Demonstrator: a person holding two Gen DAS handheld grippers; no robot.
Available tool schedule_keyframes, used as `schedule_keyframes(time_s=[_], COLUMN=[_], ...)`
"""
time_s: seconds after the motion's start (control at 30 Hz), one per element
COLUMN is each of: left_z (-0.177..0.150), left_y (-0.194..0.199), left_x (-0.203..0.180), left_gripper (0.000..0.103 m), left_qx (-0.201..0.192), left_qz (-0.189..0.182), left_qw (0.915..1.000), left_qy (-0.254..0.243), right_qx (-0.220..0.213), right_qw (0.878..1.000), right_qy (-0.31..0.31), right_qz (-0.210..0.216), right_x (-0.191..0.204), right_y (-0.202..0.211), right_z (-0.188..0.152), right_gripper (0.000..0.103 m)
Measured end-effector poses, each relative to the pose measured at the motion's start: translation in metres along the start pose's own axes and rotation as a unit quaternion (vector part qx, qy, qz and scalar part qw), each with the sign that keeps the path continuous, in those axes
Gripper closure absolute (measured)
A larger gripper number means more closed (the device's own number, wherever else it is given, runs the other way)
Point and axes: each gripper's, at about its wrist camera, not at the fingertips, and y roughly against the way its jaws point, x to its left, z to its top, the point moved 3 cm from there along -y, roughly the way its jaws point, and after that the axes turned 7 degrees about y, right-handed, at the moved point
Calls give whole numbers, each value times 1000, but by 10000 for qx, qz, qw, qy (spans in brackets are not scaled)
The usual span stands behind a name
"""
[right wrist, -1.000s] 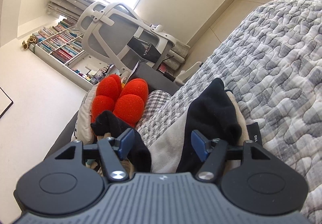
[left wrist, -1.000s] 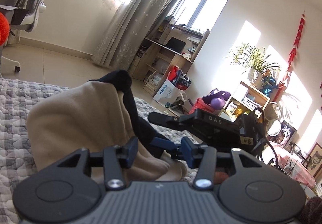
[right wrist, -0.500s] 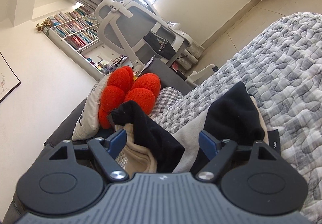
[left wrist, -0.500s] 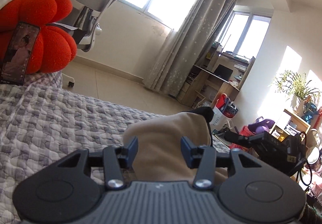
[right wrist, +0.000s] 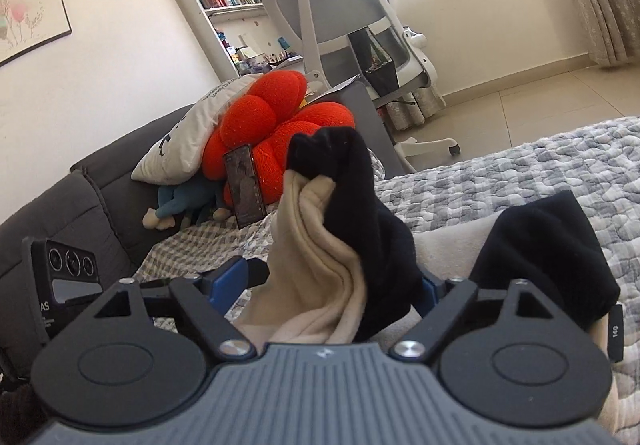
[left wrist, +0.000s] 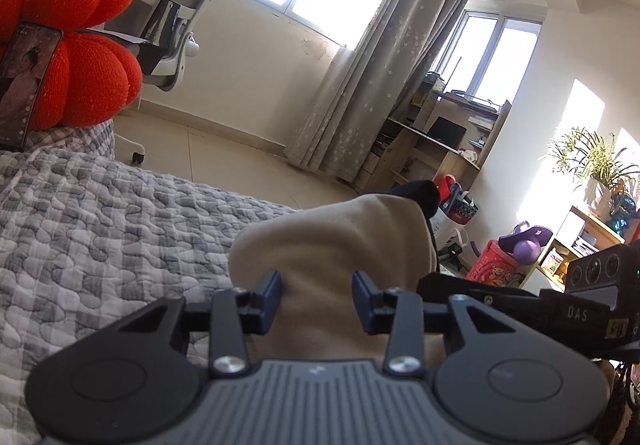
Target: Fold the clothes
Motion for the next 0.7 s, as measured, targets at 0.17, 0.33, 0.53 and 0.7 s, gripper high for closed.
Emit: schedule_keyframes(time_s=[0.17,0.33,0.53,0.7], left_z=[4,7,17,19], left_y=[0,6,5,-11], left_x=[-1,-4,-11,-26], left_gripper=[63,63,63,63], left_qx=[-13,-138,-247,-184], left_qz=[-56,-163,-343,-516], left_qw=[10000,9998,9991,9982], left_qy=[64,66,12,-231], right_qx=[253,41,-203,-260], right_qw=[9980,9806,9494,9316], right_qy=[-577,-1828,-2986,-3523], right_qz=[57,708,950,854], right_x=[-12,-34,-67,-89], right_y=[-7,10,37,54], right_z=[0,6,16,12], right_gripper=[75,81,81,81])
